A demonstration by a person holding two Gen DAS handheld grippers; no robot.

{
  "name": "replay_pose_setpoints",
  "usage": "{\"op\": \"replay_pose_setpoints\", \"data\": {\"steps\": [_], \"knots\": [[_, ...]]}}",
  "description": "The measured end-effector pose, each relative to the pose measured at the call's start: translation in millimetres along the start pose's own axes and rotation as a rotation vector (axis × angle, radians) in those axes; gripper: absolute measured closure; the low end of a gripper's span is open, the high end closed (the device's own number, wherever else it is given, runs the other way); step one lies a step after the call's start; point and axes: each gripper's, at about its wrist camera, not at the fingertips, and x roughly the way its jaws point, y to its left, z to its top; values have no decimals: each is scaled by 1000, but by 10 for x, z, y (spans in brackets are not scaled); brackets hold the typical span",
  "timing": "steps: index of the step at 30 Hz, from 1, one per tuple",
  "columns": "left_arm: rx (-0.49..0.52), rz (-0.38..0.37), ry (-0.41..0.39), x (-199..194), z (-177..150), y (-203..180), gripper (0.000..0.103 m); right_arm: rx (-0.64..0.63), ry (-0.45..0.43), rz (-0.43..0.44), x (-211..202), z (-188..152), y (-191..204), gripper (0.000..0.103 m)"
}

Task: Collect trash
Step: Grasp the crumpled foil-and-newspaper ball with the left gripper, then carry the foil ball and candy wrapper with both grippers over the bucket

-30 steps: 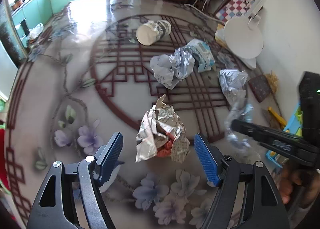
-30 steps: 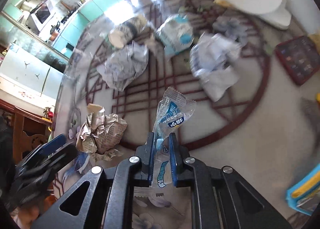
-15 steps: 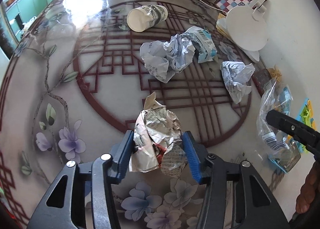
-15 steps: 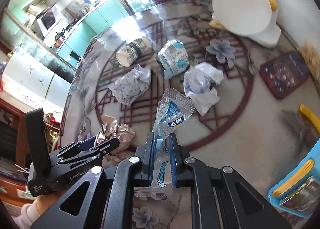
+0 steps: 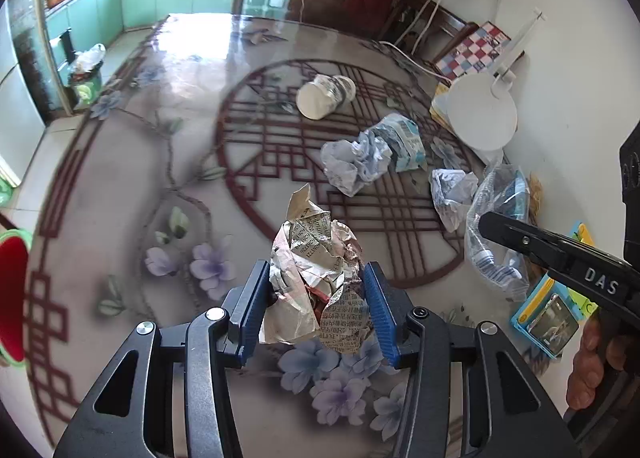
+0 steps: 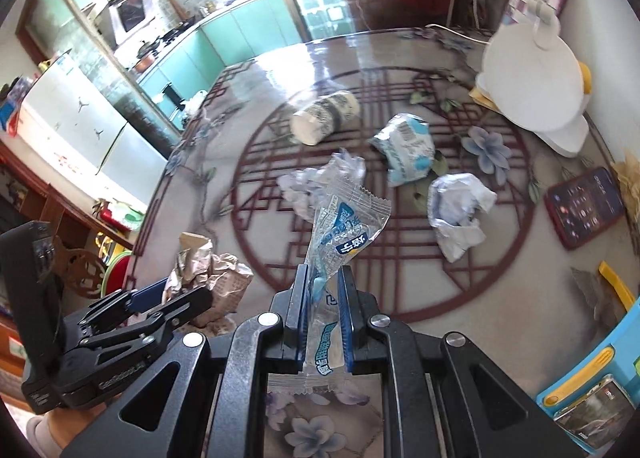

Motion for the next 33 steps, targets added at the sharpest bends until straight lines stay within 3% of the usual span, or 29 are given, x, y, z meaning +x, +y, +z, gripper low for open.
{"op": "replay_pose_setpoints", "data": {"steps": [33], "knots": [[-143,31,-71,-508,-227,850,56,-101,42,39,158,-157,894,92]]}}
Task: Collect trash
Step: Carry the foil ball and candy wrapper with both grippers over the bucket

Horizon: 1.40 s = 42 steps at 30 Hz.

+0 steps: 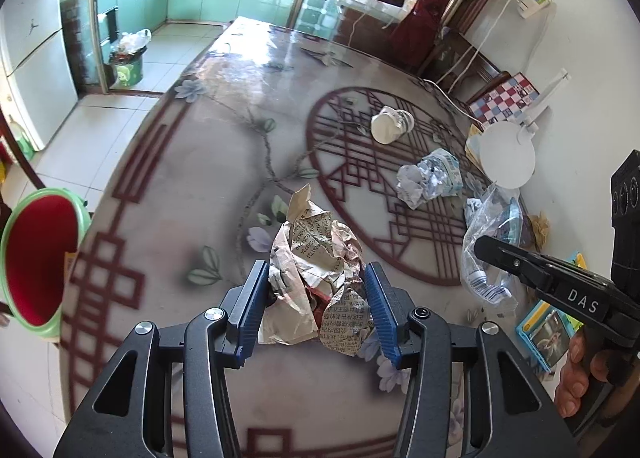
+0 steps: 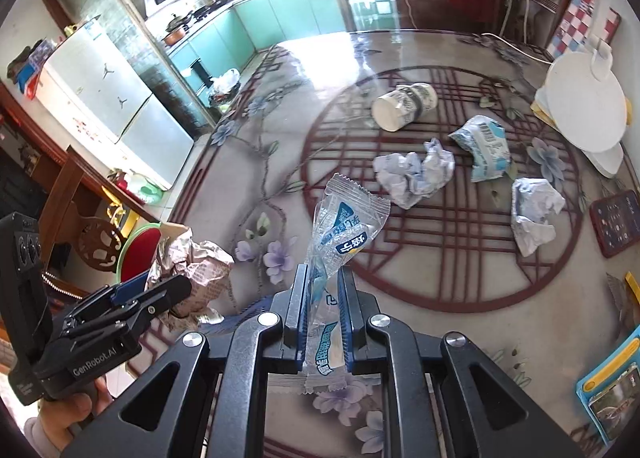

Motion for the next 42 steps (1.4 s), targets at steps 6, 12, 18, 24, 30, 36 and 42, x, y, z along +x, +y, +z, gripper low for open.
{"op": "replay_pose_setpoints", "data": {"steps": [6,12,18,24,30,36,42], "knots": [[-39,25,-25,-151,-4,285,56,-42,10,13,97,26,318,92],[-62,45,-39,-273,15,579,56,-73,16,28,210,54,652,92],[-75,54,-45,-370,50,890,56,-86,19,32,303,57,989,92],[-87,49,-43,-423,90,1168,56,-103,27,26,396,47,1317,92],[-96,56,-41,-460,150,1497,56,-129,33,24,506,48,1668,92],[-139,96,-49,-558,149,1914,55,-183,51,44,698,71,2127,92],[-205,156,-55,-649,112,2365,55,-262,87,75,954,102,2639,92]]}}
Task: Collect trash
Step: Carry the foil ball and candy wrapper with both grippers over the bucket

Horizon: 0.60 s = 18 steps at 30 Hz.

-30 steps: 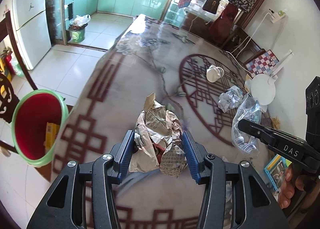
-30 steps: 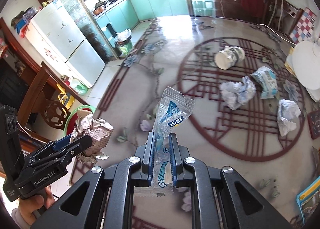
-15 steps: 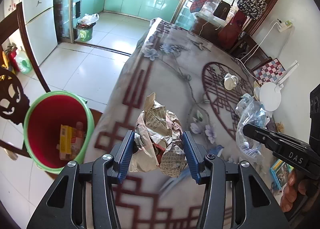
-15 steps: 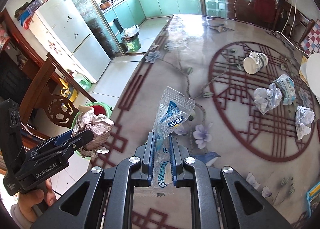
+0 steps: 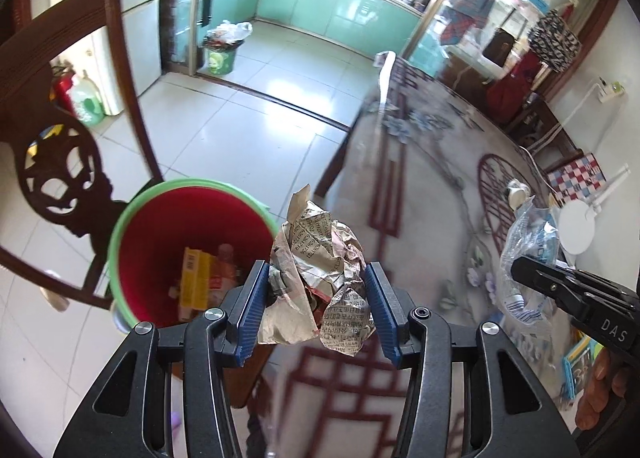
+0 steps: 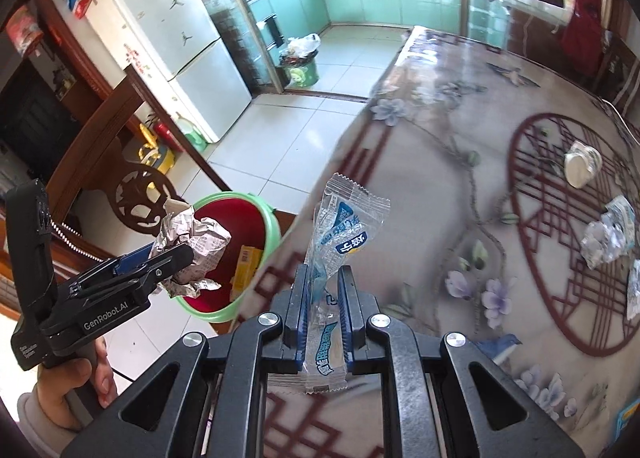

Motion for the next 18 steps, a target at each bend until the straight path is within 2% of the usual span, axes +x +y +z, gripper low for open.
{"op": "replay_pose_setpoints", "data": {"steps": [12,18], "knots": [[-142,91,-3,20,73,806,55,-152,52,44,416,301,699,92],[-169,102,14,93,87,991,55,-210,75,50,571,370,956,92]]}}
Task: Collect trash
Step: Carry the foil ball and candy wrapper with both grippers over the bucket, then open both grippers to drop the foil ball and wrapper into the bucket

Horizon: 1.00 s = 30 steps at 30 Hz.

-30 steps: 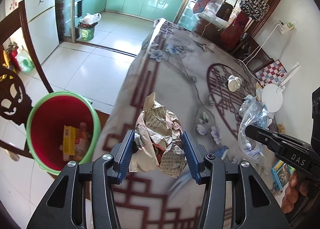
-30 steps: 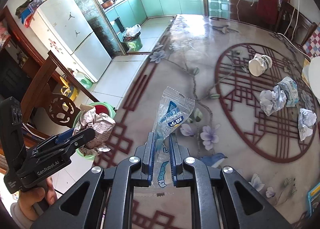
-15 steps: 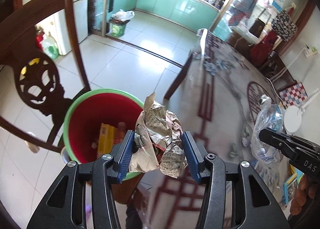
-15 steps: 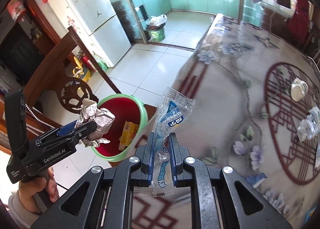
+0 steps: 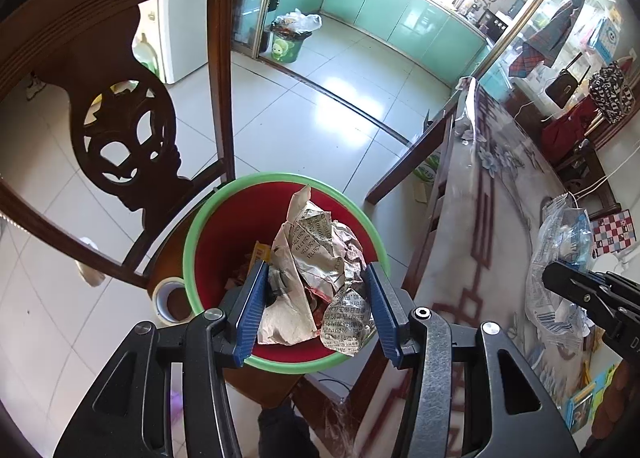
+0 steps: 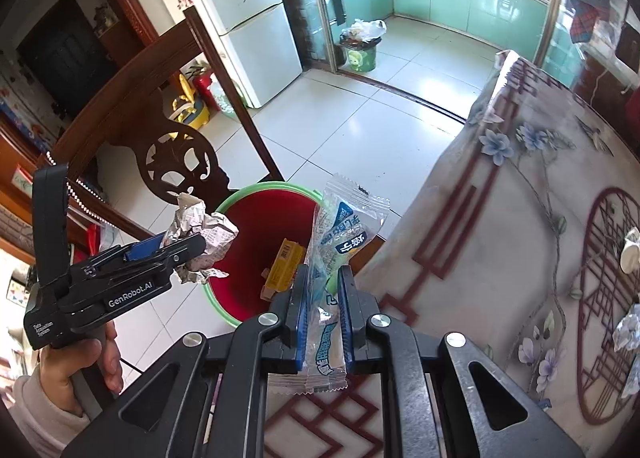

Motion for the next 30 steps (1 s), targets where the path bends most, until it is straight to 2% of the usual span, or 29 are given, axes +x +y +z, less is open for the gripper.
{"op": "replay_pose_setpoints", "data": {"steps": [9,14,17,20,30], "knots": [[-11,18,37,132,28,144,55,-63,22,28,193,79,271,92],[-13,35,68,244,8,235,55,-85,64,72,469,100,370,92],[-12,46,96,329,-17,295,54,-122,97,57,669,90,425,92],[0,64,120,394,-41,327,54,-163,118,27,839,84,460,92],[-14,82,143,491,-16,384,54,-165,129,84,1007,103,451,92]]}}
